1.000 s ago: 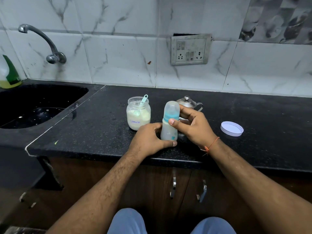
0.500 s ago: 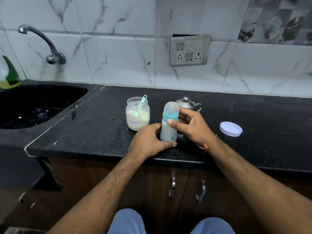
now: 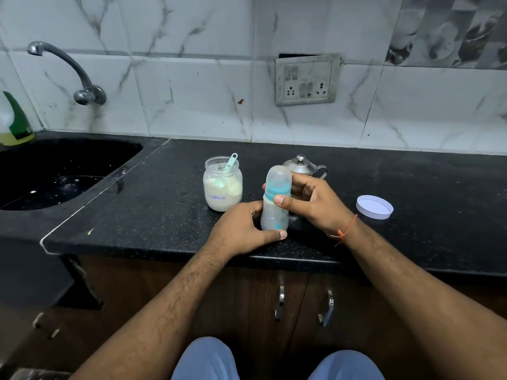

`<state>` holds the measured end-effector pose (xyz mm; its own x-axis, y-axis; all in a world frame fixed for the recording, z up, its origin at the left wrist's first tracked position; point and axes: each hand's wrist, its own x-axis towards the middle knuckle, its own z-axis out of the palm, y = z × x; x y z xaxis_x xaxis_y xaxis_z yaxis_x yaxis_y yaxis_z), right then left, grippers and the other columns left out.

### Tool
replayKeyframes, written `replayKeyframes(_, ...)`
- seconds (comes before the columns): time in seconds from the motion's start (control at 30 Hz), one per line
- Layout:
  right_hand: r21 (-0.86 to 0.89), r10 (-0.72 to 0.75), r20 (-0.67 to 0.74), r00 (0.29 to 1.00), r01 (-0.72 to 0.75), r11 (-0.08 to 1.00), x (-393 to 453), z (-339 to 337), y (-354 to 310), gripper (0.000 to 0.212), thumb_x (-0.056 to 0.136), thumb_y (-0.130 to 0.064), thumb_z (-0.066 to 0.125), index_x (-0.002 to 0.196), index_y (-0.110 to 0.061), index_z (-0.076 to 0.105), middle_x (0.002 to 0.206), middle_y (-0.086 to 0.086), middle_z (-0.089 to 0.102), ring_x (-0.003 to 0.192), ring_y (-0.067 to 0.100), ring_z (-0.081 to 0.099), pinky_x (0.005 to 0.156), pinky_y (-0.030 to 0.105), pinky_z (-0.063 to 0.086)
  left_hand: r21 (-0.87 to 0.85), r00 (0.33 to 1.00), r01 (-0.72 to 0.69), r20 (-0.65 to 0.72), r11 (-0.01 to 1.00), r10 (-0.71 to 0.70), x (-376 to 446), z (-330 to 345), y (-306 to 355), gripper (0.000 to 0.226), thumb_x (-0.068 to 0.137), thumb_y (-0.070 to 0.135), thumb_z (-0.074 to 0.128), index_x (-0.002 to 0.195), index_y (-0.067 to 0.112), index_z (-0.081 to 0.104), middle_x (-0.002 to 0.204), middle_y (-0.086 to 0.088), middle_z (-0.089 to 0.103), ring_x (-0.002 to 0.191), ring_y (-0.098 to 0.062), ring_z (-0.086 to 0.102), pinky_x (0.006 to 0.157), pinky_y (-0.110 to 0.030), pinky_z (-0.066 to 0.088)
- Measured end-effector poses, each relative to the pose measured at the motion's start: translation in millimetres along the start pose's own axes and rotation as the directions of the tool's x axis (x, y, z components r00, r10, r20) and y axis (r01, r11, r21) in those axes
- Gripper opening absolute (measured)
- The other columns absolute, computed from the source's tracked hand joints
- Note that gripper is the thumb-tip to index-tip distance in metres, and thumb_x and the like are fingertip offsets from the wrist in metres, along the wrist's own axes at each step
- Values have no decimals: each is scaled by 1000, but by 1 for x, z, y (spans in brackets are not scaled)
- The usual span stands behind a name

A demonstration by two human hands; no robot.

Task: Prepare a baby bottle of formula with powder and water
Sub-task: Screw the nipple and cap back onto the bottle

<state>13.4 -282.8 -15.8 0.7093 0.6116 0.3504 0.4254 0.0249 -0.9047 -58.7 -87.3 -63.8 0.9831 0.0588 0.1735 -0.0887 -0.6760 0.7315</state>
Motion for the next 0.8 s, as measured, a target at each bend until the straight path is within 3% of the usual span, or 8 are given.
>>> replayKeyframes(0.13, -16, -58, -121, 991, 56, 998, -5, 15, 6, 48, 93, -1, 76, 139, -8, 64, 126, 4, 78, 121, 17, 72, 104, 33, 57, 116, 986, 89, -149, 989, -72, -9, 11, 15, 71, 60, 82, 76, 118, 41, 75, 97, 21, 80, 94, -4, 76, 87, -40, 65)
replayKeyframes(0.23, -32, -57, -159, 986, 52, 998, -6, 19, 5, 50, 93, -1, 77, 141, -5, 63, 126, 3, 78, 119, 14, 73, 101, 29, 58, 183, 978, 119, -188, 976, -84, -12, 15, 19, 60, 70, 75, 83, 115, 37, 72, 96, 17, 78, 93, -8, 74, 84, -38, 63)
replayKeyframes(0.37, -75, -31, -109, 994, 23, 997, -6, 11, 0, 49, 92, -3, 79, 138, -11, 65, 123, 1, 79, 119, 15, 73, 102, 31, 57, -18, 999, 14, 34, 1000, -13, -4, -3, 14, 73, 73, 71, 87, 133, 35, 67, 116, 17, 79, 105, 0, 75, 96, -36, 63)
replayKeyframes(0.43, -86, -15, -80, 997, 8, 996, -4, 6, -2, 49, 91, -2, 79, 137, -12, 64, 124, 1, 79, 119, 16, 73, 101, 30, 57, -116, 990, -25, 135, 993, 40, 0, -11, 15, 53, 93, 47, 87, 137, 31, 64, 113, 16, 77, 93, 13, 70, 87, -17, 55)
replayKeyframes(0.5, -92, -11, -66, 998, 5, 996, -2, 4, -1, 50, 91, -3, 79, 138, -11, 64, 126, 2, 78, 121, 16, 72, 103, 31, 57, -80, 992, -62, 104, 995, 70, 3, -12, 16, 34, 102, 35, 80, 132, 31, 66, 100, 18, 73, 74, 15, 64, 73, -12, 47)
replayKeyframes(0.57, -90, -16, -68, 998, 10, 996, -3, 4, 2, 50, 91, -4, 79, 138, -12, 64, 126, 2, 78, 123, 17, 72, 105, 35, 57, -46, 996, -83, 34, 995, 85, 2, -9, 14, 32, 100, 43, 80, 128, 32, 69, 99, 18, 76, 77, 10, 67, 76, -20, 52)
replayKeyframes(0.7, -87, -41, -138, 990, 29, 996, -7, 11, 6, 50, 92, -7, 80, 140, -10, 65, 127, 3, 78, 124, 19, 71, 109, 43, 56, 128, 991, -26, -124, 991, 42, -8, 6, 19, 53, 93, 68, 67, 130, 31, 69, 107, 10, 80, 96, -13, 74, 88, -42, 63)
replayKeyframes(0.8, -122, -54, -251, 967, 24, 992, -10, 23, 8, 51, 91, -14, 82, 139, -10, 67, 125, 0, 78, 121, 17, 73, 108, 48, 56, 236, 966, 77, -257, 969, -15, -16, 18, 31, 46, 97, 66, 64, 124, 28, 65, 105, 2, 78, 99, -26, 74, 85, -47, 62)
